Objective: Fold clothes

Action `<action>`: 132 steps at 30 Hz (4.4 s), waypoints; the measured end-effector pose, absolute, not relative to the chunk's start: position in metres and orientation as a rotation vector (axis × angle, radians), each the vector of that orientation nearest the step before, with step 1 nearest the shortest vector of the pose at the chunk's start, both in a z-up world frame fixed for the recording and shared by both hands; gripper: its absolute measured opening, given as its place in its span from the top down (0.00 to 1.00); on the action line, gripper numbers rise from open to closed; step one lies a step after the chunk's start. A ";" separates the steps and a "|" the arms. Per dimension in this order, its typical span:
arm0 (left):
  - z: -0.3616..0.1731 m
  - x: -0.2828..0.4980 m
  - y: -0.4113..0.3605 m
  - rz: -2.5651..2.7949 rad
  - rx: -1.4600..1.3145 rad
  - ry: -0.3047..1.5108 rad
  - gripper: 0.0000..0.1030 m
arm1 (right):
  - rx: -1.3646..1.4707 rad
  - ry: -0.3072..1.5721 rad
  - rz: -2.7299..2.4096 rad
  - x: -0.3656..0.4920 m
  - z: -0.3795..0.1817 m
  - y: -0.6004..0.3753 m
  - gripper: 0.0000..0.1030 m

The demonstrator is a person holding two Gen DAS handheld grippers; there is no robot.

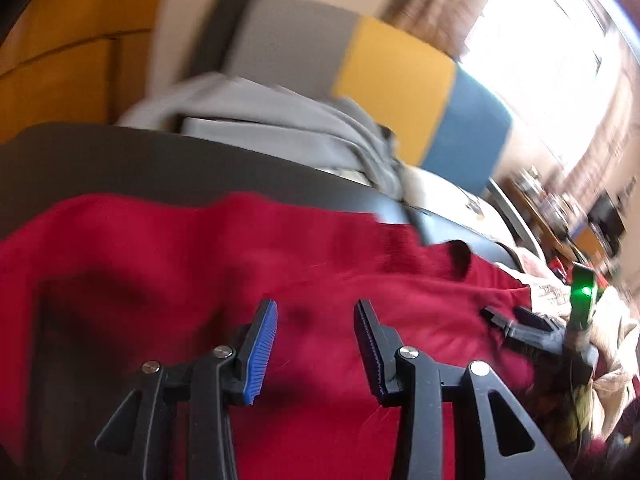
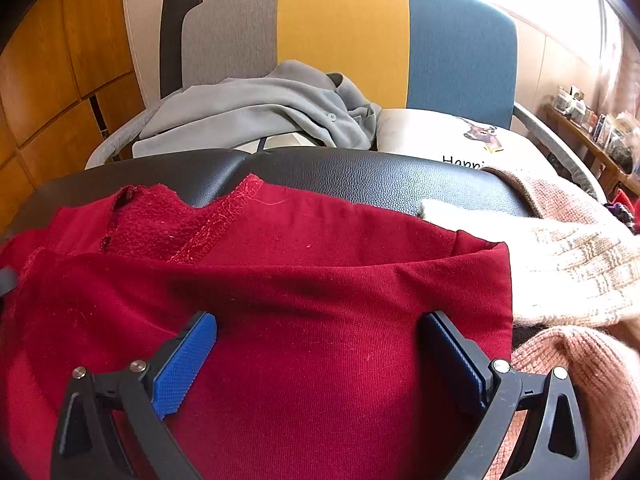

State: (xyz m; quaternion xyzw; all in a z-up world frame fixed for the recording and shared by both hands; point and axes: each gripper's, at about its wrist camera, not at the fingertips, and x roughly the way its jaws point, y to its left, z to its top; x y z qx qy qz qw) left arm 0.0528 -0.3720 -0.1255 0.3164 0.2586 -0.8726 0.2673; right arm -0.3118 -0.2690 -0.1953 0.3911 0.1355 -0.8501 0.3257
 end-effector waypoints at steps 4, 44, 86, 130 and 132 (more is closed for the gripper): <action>-0.120 0.168 -0.388 -2.153 0.842 0.535 0.57 | 1.025 0.356 -2.227 -0.311 -0.195 -0.269 0.00; -0.060 0.226 -0.457 -2.390 0.715 1.392 0.91 | 1.015 0.310 -2.200 -0.314 -0.193 -0.264 0.00; -0.172 0.093 -0.354 -2.463 0.849 1.107 0.72 | 1.196 -0.146 -1.808 -0.264 -0.165 -0.293 0.10; -0.184 0.075 -0.377 -2.431 0.813 0.992 0.61 | 1.284 -0.337 -1.606 -0.264 -0.193 -0.294 0.37; -0.184 0.076 -0.379 -2.434 0.803 1.008 0.61 | 1.275 -0.364 -1.603 -0.262 -0.200 -0.299 0.27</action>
